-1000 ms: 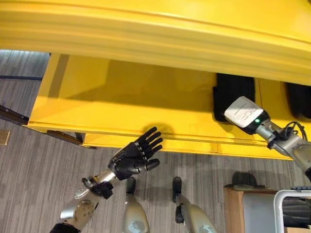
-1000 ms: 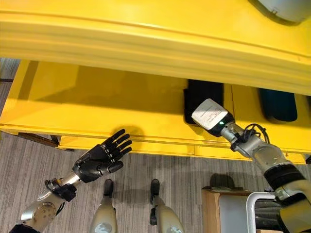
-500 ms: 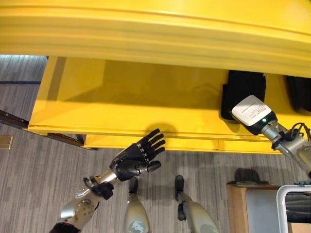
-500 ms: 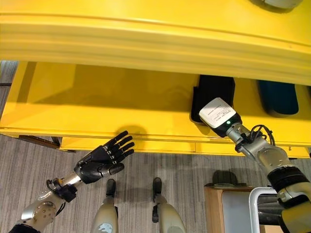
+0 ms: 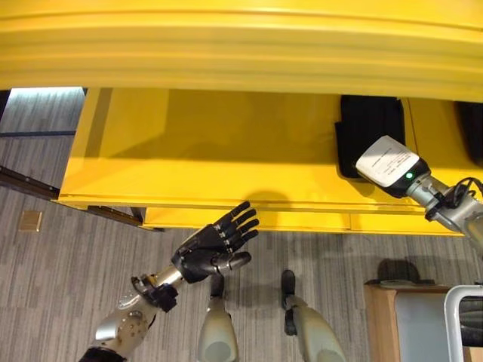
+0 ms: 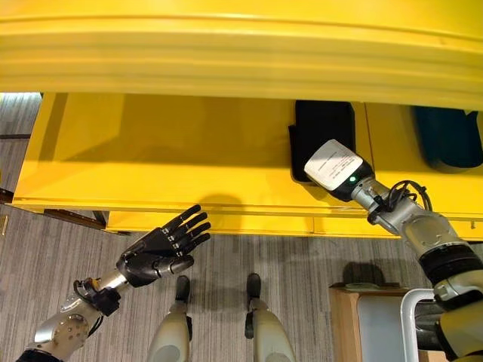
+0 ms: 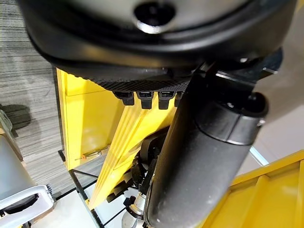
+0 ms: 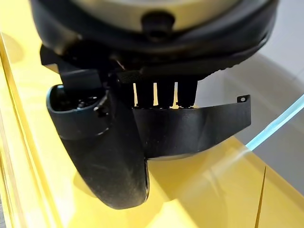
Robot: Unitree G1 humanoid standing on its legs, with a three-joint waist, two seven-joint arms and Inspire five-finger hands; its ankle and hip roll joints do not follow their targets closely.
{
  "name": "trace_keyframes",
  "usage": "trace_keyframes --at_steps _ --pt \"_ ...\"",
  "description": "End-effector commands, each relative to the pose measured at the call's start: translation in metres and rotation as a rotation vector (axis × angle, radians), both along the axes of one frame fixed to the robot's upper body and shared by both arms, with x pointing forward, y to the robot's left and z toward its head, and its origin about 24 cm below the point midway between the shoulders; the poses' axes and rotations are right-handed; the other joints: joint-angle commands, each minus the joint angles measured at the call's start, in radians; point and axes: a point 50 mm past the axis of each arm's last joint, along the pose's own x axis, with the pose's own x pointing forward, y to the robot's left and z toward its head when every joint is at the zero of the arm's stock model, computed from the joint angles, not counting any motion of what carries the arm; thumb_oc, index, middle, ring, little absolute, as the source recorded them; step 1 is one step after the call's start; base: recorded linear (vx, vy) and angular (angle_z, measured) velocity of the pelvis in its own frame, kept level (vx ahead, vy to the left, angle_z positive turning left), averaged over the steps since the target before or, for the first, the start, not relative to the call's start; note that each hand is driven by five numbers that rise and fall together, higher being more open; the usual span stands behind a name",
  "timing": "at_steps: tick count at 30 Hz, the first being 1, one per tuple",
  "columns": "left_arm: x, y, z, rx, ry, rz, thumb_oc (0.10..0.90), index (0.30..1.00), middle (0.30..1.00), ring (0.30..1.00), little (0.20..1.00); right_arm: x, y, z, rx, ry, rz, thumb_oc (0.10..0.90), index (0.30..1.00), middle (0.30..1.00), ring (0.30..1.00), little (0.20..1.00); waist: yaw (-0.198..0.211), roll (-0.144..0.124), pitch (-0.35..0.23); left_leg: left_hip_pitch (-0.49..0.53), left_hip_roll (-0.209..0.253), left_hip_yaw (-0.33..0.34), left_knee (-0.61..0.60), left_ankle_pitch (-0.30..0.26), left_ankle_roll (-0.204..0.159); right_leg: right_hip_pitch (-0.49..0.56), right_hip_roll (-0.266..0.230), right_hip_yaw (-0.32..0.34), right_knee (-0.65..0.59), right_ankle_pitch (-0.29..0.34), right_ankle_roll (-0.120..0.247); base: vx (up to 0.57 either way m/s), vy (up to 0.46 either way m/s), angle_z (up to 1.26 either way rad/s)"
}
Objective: Move parts from the plastic box to the shelf.
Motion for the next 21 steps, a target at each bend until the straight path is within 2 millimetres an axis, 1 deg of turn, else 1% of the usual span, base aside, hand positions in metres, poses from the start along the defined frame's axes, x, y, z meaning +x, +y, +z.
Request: trace_keyframes --at_steps 1,2,3,6,10,15,16,17,18,19,21 --pt "-0.001 -0.016 0.026 -0.082 -0.159 -0.108 0.9 1.0 1.0 1.0 1.0 0.005 -0.016 0.028 -0.066 -0.083 -0.101 0.4 0.3 0.3 0.3 0.3 0.015 -0.025 -0.056 -0.062 0.025 -0.068 0.071 0.011 0.003 0.026 -0.009 -0.035 0.058 -0.104 0.007 -0.03 -0.035 0.04" --pt "-0.001 -0.015 0.027 -0.081 -0.167 -0.11 0.9 1.0 1.0 1.0 1.0 0.005 -0.022 0.03 -0.053 -0.099 -0.134 0.4 0.3 0.3 0.3 0.3 0.014 -0.022 -0.051 -0.067 0.026 -0.069 0.072 0.012 0.003 0.019 -0.01 -0.036 0.063 -0.105 0.007 -0.02 -0.02 0.06" --pt "0.0 -0.014 0.028 -0.081 -0.172 -0.107 0.9 1.0 1.0 1.0 1.0 0.004 -0.025 0.03 -0.051 -0.113 -0.13 0.4 0.3 0.3 0.3 0.3 0.012 -0.019 -0.048 -0.068 0.026 -0.067 0.072 0.013 0.003 0.017 -0.011 -0.037 0.065 -0.106 0.007 -0.02 -0.014 0.06" --pt "0.001 -0.015 0.029 -0.078 -0.176 -0.104 0.9 1.0 1.0 1.0 1.0 0.004 -0.026 0.034 -0.065 -0.128 -0.133 0.4 0.3 0.3 0.3 0.3 0.009 -0.017 -0.044 -0.072 0.026 -0.066 0.077 0.011 0.004 0.01 -0.012 -0.036 0.074 -0.109 0.007 0.0 -0.003 0.04" --pt "0.001 -0.012 0.032 -0.064 -0.175 -0.109 0.9 1.0 1.0 1.0 1.0 0.001 -0.038 0.037 -0.086 -0.159 -0.163 0.4 0.3 0.3 0.3 0.3 0.012 -0.012 -0.038 -0.085 0.021 -0.072 0.092 0.008 0.006 0.001 -0.017 -0.04 0.088 -0.113 0.006 0.01 -0.031 0.0" --pt "0.002 -0.01 0.033 -0.066 -0.178 -0.118 0.9 1.0 1.0 1.0 1.0 0.003 -0.039 0.046 -0.094 -0.171 -0.174 0.4 0.3 0.3 0.3 0.3 0.012 -0.005 -0.031 -0.094 0.02 -0.077 0.099 0.008 0.006 -0.012 -0.016 -0.038 0.101 -0.117 0.004 0.0 -0.015 0.02" --pt "0.002 -0.011 0.034 -0.066 -0.181 -0.121 0.9 1.0 1.0 1.0 1.0 0.003 -0.039 0.047 -0.094 -0.175 -0.174 0.451 0.371 0.371 0.371 0.371 0.012 -0.002 -0.029 -0.096 0.02 -0.077 0.1 0.008 0.006 -0.016 -0.016 -0.039 0.107 -0.12 0.003 0.0 0.0 0.0" --pt "0.002 -0.012 0.034 -0.069 -0.184 -0.124 0.9 1.0 1.0 1.0 1.0 0.003 -0.038 0.048 -0.096 -0.186 -0.17 0.704 0.725 0.725 0.725 0.725 0.009 0.0 -0.027 -0.101 0.02 -0.079 0.104 0.006 0.007 -0.022 -0.015 -0.038 0.114 -0.124 0.001 0.0 0.0 0.0" --pt "0.002 -0.012 0.034 -0.07 -0.185 -0.124 0.9 1.0 1.0 1.0 1.0 0.003 -0.038 0.048 -0.097 -0.188 -0.169 0.857 0.94 0.94 0.94 0.94 0.009 0.001 -0.027 -0.101 0.02 -0.078 0.104 0.006 0.007 -0.022 -0.015 -0.038 0.115 -0.124 0.001 0.0 0.0 0.0" --pt "0.001 -0.012 0.033 -0.071 -0.183 -0.124 0.9 1.0 1.0 1.0 1.0 0.003 -0.038 0.048 -0.103 -0.186 -0.175 0.9 1.0 1.0 1.0 1.0 0.008 0.002 -0.027 -0.102 0.02 -0.076 0.105 0.005 0.008 -0.024 -0.015 -0.039 0.119 -0.127 0.0 0.02 0.004 0.06" --pt "0.001 -0.013 0.033 -0.072 -0.182 -0.125 0.9 1.0 1.0 1.0 1.0 0.003 -0.037 0.046 -0.124 -0.183 -0.168 0.9 1.0 1.0 1.0 1.0 0.007 0.003 -0.027 -0.102 0.021 -0.075 0.106 0.005 0.008 -0.027 -0.017 -0.039 0.122 -0.128 0.0 0.03 0.004 0.04"
